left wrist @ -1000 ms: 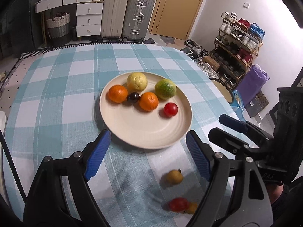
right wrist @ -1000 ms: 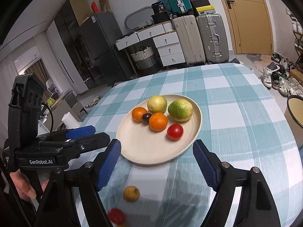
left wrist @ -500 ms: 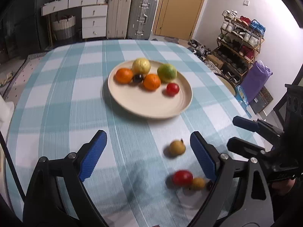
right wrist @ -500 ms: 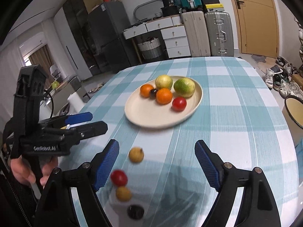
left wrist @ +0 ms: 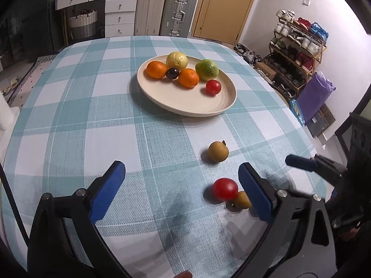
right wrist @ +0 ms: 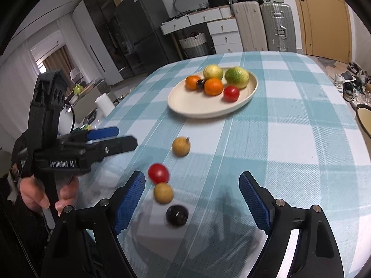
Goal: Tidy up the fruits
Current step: 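Close the right gripper on the dark plum and lift it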
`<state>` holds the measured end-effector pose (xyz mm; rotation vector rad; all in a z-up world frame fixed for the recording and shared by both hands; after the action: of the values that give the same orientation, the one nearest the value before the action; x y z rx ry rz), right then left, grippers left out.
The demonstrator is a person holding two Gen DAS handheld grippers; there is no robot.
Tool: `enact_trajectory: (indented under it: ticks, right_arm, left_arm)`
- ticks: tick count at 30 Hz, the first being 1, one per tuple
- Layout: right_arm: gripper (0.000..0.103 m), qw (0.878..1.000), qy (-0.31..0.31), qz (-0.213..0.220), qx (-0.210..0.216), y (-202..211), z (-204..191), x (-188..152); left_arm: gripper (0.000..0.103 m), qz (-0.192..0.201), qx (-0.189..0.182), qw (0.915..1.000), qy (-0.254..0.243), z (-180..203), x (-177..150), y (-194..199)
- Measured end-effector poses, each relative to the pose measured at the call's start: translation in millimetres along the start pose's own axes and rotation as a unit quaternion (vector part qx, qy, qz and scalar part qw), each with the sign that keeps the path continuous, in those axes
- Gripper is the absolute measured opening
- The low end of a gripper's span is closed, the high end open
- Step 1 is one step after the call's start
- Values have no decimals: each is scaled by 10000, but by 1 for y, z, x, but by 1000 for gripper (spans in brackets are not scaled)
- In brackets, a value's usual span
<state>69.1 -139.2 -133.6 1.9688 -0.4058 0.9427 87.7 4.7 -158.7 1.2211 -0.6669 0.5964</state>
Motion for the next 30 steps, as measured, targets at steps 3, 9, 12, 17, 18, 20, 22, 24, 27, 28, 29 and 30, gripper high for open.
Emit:
enact_trajectory:
  ticks: [3,9,12,17,18,20,22,24,27,28,29,30]
  right_arm:
    - [86,9999,-5,-86,63,-1,-5,-10]
    - [86,9997,51,-242,89,-2,-10,-26]
    - [86,9997,52,-254,46,-2,-9,-31]
    - [80,9990,291,-334,-72,-2,-11,-40]
    - [78,9989,338,-314,-115,-2,-11,-41]
    - [71,9986,415,-273,-177,-2,-12,-41]
    - [67,9981,510,-254,-241,-3,-14,-42]
    - [61,9975,593,-294,-252,-6,-15,-43]
    - [54,9966,689,-326,-309,-8,-16,-46]
    - [49,9964,718,-299,-324,-8,-17,-46]
    - [43,9962,761,-292,-301,-8,-18,-46]
    - [40,9956,831,-297,-314,-9,-20,-47]
  left_arm:
    - [101,0,30,10000,11,-1,-4,1]
    - [102,-189,-8,9998,-91,3,-20,-4]
    - [102,-193,-51,9998,-27,2,-25,-3]
    - [102,-203,15,9998,56,-4,-29,-1]
    - [102,-203,15,9998,83,-5,-30,-1]
    - [102,-233,-5,9997,114,-7,-32,-1]
    - [102,-268,-10,9996,119,-7,-35,-2]
    - [102,-287,-17,9995,121,-8,-37,-1]
    - [102,-288,-35,9994,164,-9,-39,-1]
    - [102,-289,-45,9994,172,-10,-39,0]
    - [102,-292,-45,9994,178,-10,-40,0]
    - [102,-302,-50,9994,186,-10,-40,-1]
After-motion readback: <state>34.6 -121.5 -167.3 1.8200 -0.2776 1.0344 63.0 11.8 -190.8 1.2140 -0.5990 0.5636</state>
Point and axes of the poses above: each gripper's, at about its wrist camera, not at the fingertips, and y roughly against the way its jaws point, z to its right, x to its top, the point moved 7 cm from there along -y, roughly the way its jaws point, and after that the axes turned 10 degrees about z, right-handed, at the moved point
